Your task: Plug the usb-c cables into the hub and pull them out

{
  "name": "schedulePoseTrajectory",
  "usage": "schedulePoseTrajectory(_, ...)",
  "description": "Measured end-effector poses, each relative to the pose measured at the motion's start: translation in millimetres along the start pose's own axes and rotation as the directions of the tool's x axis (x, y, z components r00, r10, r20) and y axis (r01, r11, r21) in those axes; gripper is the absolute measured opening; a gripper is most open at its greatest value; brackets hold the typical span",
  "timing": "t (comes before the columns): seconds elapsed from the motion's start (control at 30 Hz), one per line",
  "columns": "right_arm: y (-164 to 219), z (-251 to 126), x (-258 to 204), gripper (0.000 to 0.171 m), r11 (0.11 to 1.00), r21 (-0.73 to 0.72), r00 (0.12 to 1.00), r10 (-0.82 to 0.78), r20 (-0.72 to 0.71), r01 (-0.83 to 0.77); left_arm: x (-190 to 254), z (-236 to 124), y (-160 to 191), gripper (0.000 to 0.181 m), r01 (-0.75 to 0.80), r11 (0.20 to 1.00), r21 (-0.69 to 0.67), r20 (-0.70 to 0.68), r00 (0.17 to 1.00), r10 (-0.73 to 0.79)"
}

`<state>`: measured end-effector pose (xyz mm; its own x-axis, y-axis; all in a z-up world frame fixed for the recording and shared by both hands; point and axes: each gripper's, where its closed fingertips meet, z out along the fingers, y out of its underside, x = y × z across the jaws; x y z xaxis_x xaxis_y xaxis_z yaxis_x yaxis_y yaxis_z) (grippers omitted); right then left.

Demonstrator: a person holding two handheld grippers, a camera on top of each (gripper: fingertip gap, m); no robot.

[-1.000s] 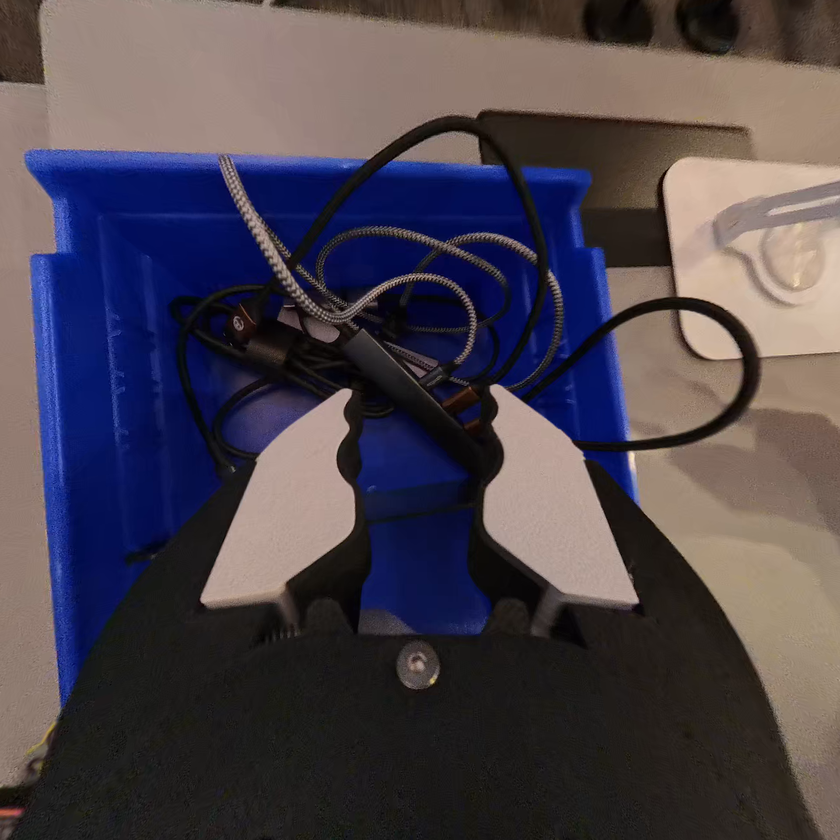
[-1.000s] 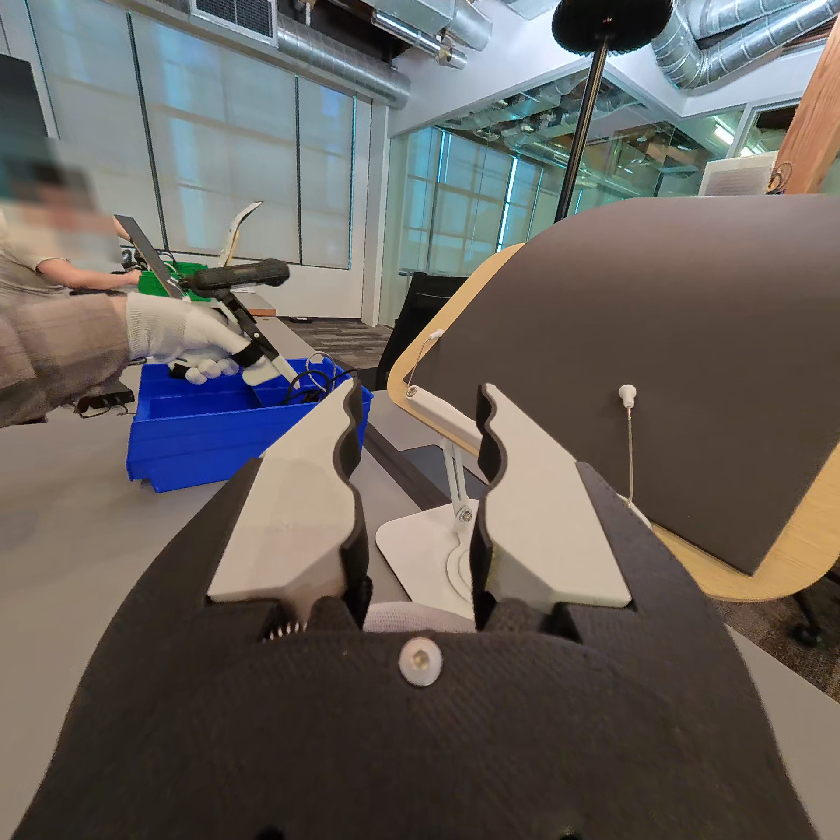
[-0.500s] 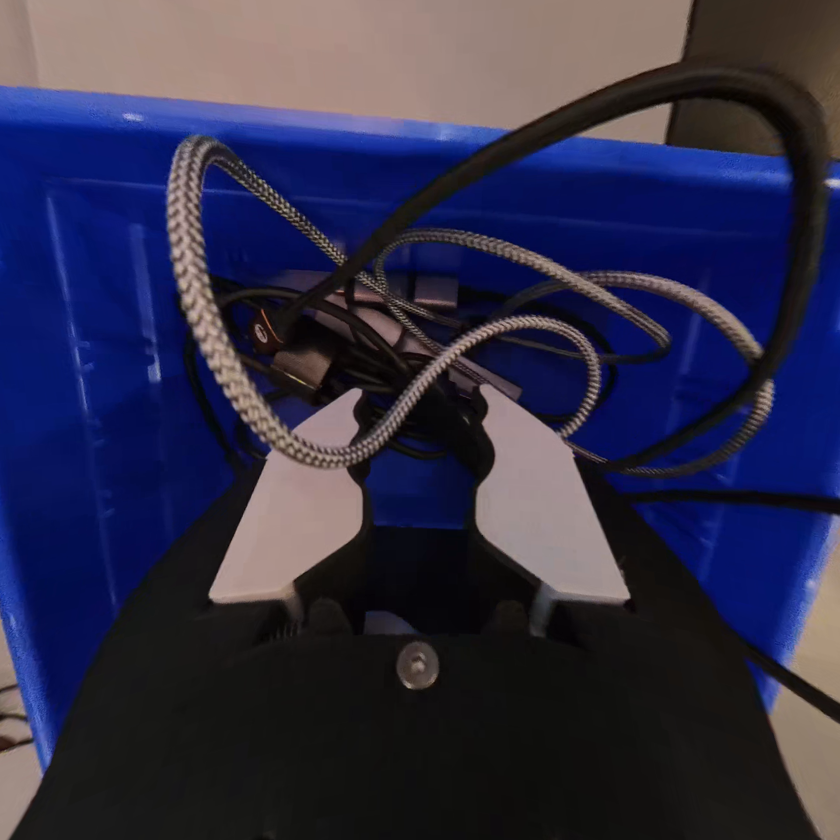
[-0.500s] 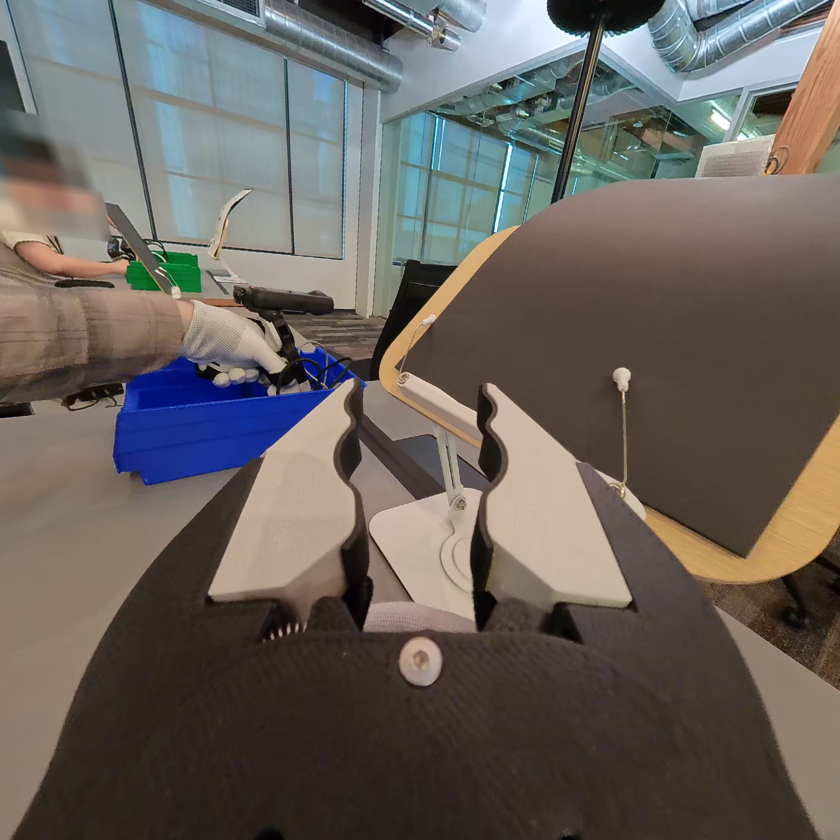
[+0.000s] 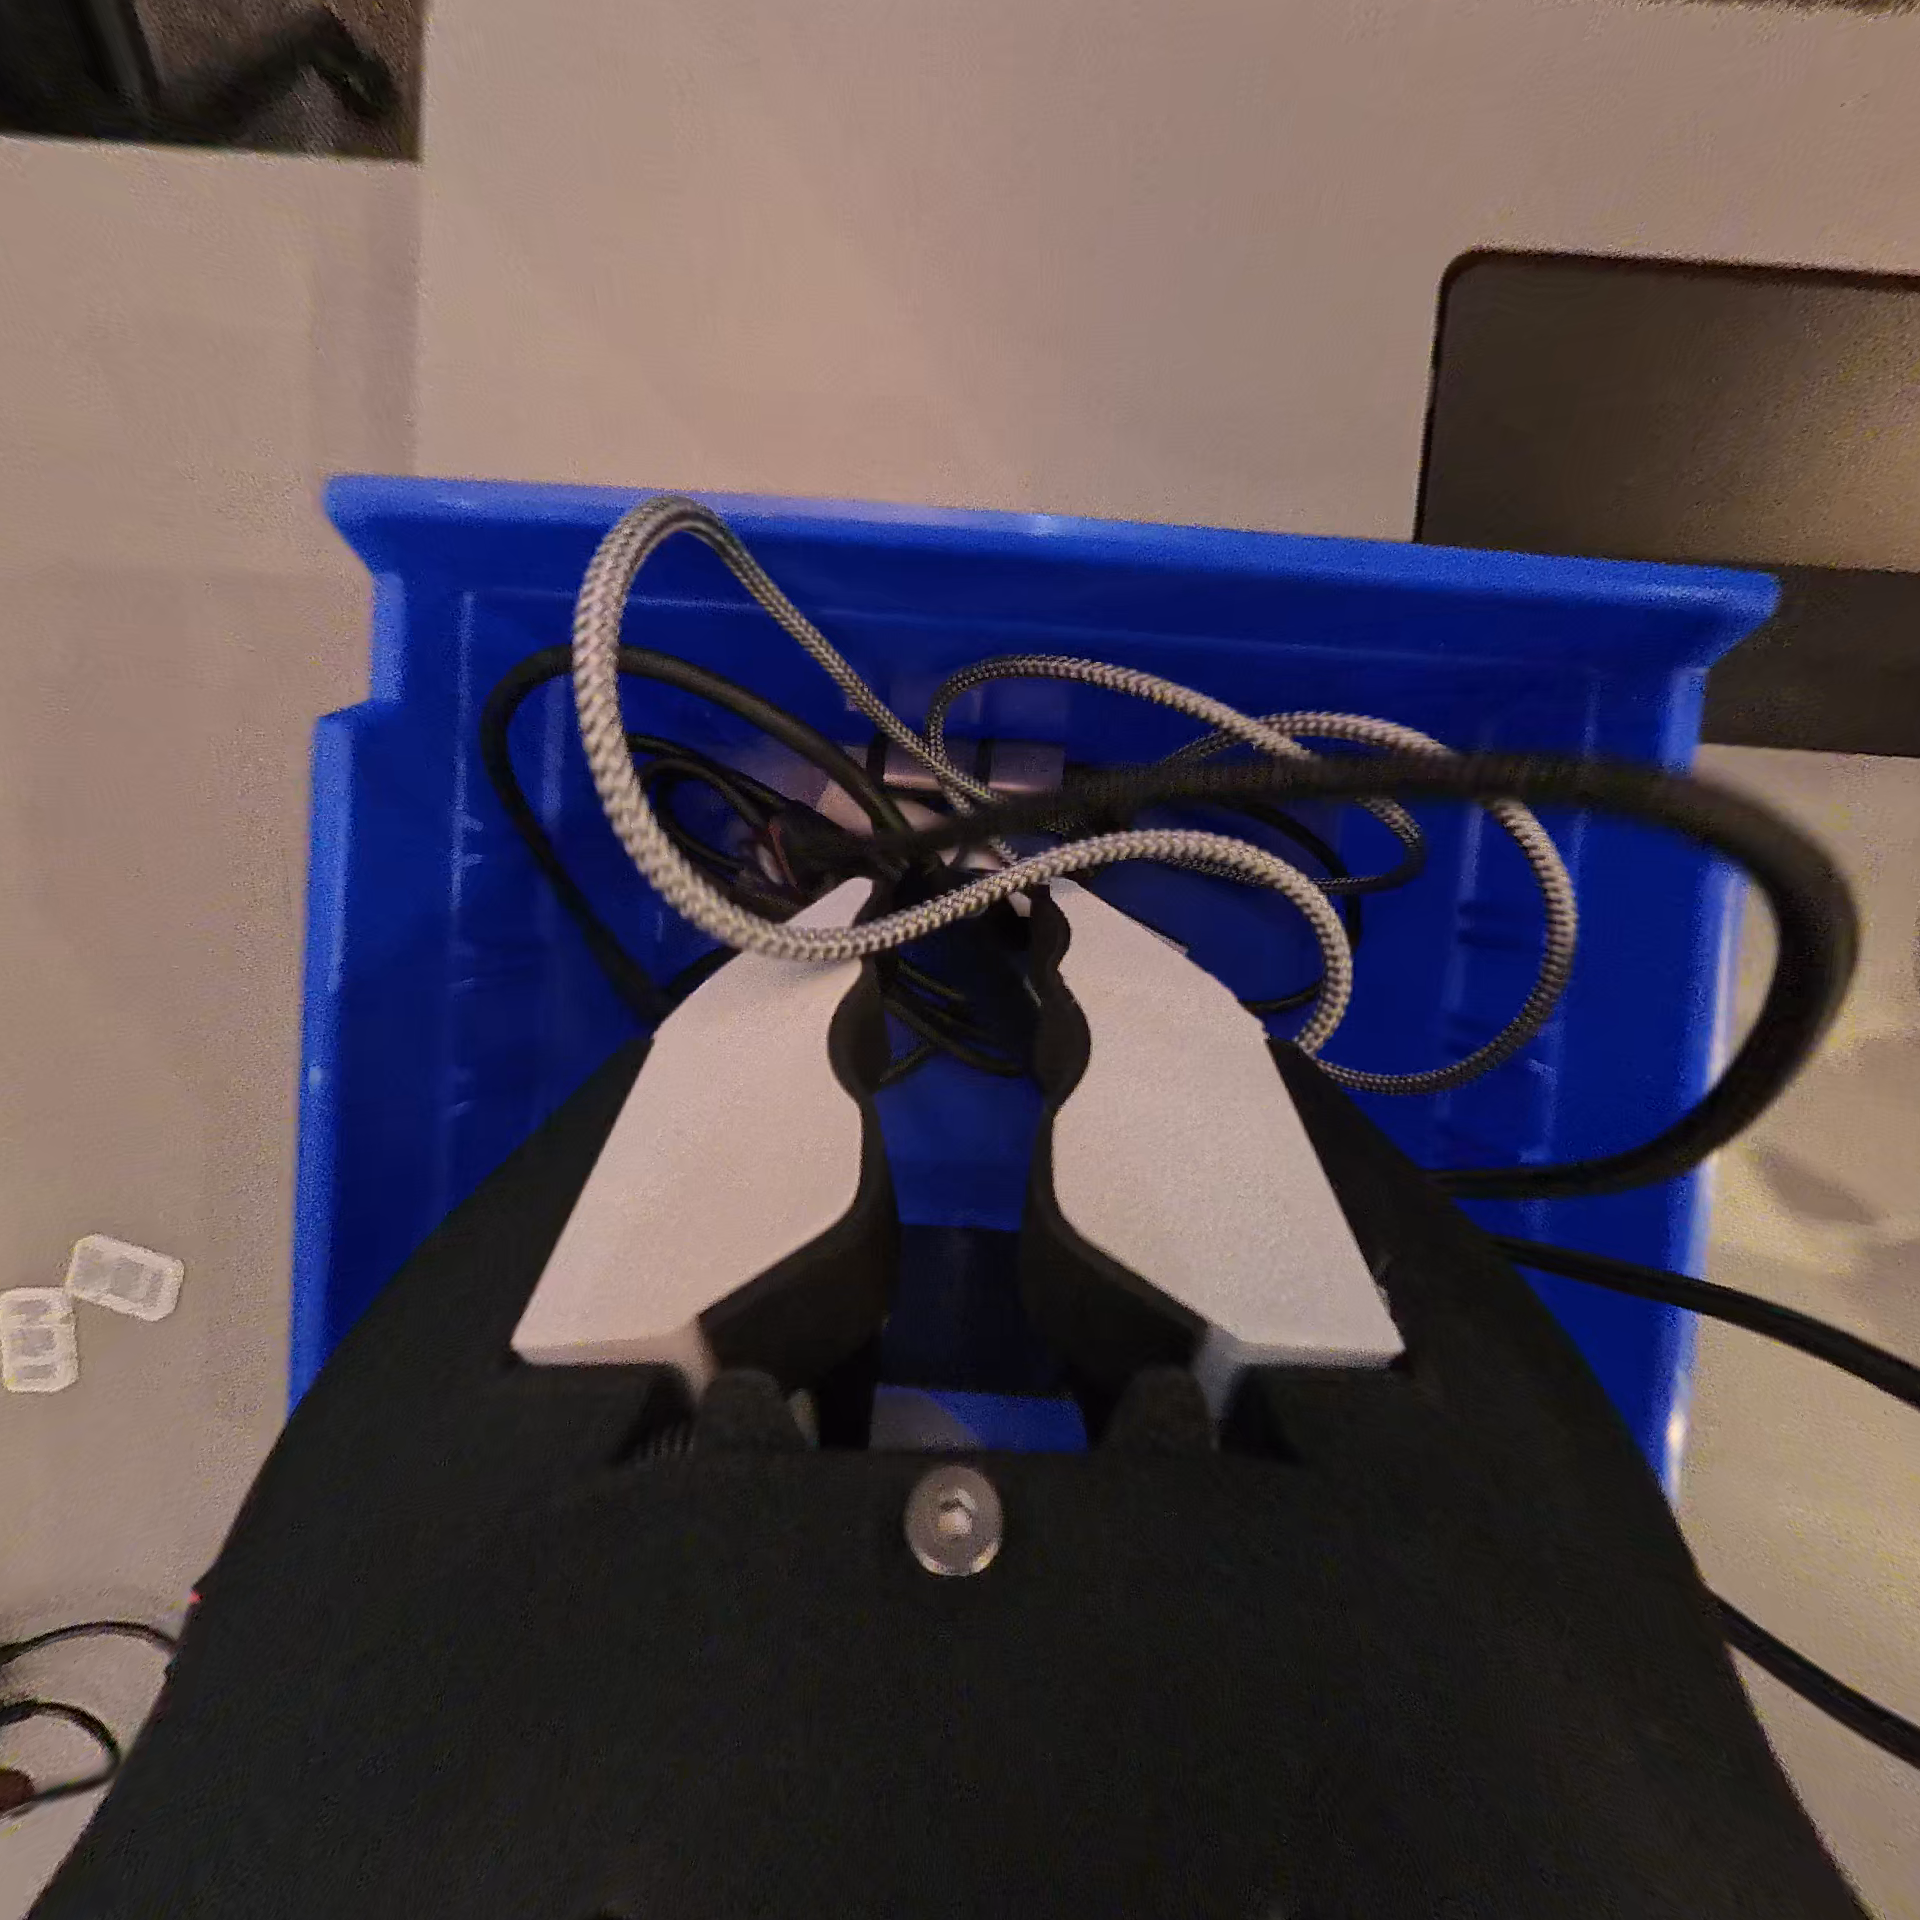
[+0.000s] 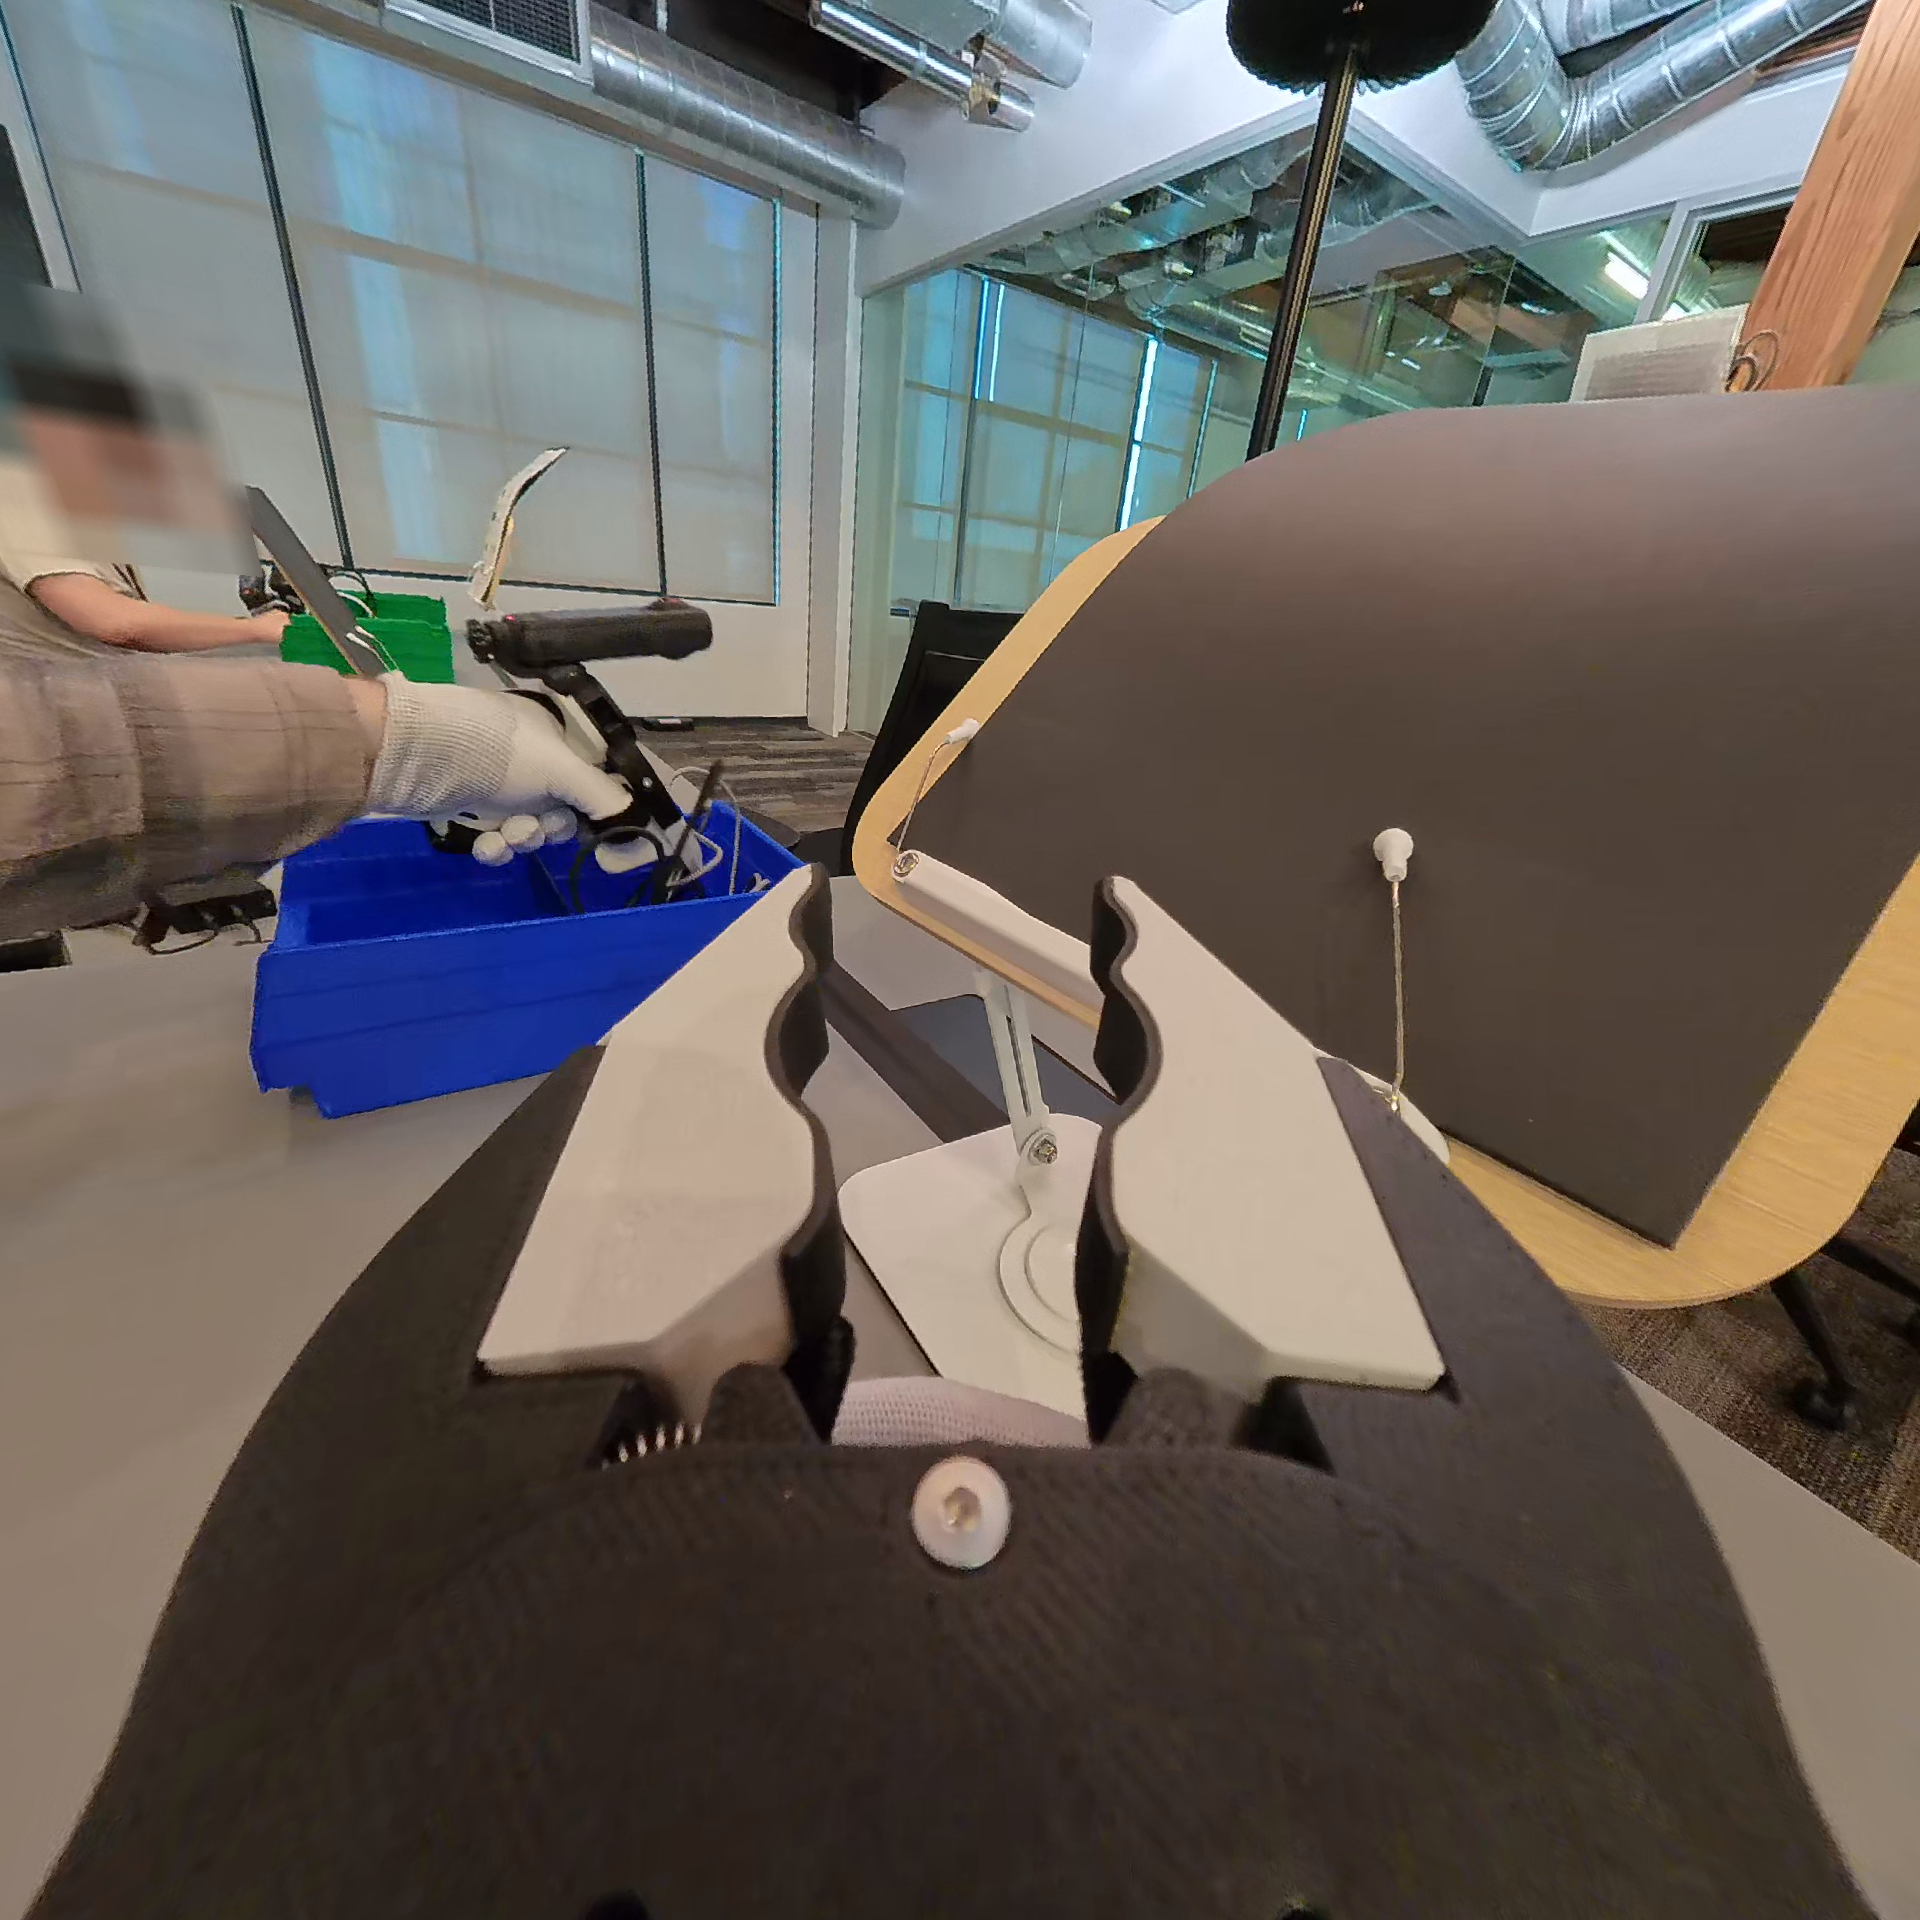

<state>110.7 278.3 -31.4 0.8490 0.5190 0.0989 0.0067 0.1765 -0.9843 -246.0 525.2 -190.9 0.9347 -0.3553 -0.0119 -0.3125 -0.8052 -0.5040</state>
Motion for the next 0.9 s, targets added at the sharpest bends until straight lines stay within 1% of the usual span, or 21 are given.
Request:
schedulePoseTrajectory(0.23,-0.4,-2.1,2.3,0.048,1.000,0.005,1.000,0.007,-0.003,-0.007,-6.3,-44.4,-17.5,0.023,0.023,0.974,0.225,-0.035,0.999,-0.015)
schedulePoseTrajectory(0.33,0.5,-1.7,1.8,0.048,1.000,0.002,1.000,0.006,-0.002,-0.006,-6.0,-61.6,-22.4,0.023,0.066,0.941,0.332,-0.100,0.994,-0.034)
schedulePoseTrajectory(0.37,0.7,-1.6,1.6,0.048,1.000,0.002,1.000,0.007,-0.001,-0.007,-4.2,-68.1,-25.5,0.022,0.065,0.923,0.381,-0.125,0.992,-0.018)
schedulePoseTrajectory(0.4,1.1,-1.4,1.4,0.048,1.000,0.000,1.000,0.008,0.001,-0.008,-5.5,-72.4,-24.9,0.022,0.085,0.913,0.399,-0.140,0.990,-0.031)
schedulePoseTrajectory(0.5,3.5,-0.5,1.4,0.048,1.000,-0.005,1.000,0.010,0.002,-0.010,-10.8,-88.6,-27.2,0.021,0.050,0.875,0.481,-0.101,0.995,-0.001)
schedulePoseTrajectory(0.6,5.8,0.5,0.6,0.048,1.000,-0.011,1.000,0.010,0.005,-0.010,-10.6,-107.3,-32.3,0.021,0.041,0.833,0.552,-0.100,0.995,0.017)
schedulePoseTrajectory(0.67,7.2,1.6,-0.5,0.048,1.000,-0.019,1.000,0.003,0.007,-0.003,-11.6,-120.0,-34.9,0.021,0.004,0.812,0.584,-0.061,0.997,0.039)
schedulePoseTrajectory(0.8,9.9,4.2,-4.2,0.047,0.999,-0.038,1.000,-0.015,0.013,0.016,-3.9,-147.0,-43.0,0.021,-0.042,0.756,0.653,-0.029,0.996,0.080)
schedulePoseTrajectory(0.9,9.9,7.7,-10.5,0.047,0.998,-0.044,0.999,-0.037,0.025,0.038,6.5,-170.0,-48.7,0.020,-0.048,0.708,0.704,-0.039,0.994,0.106)
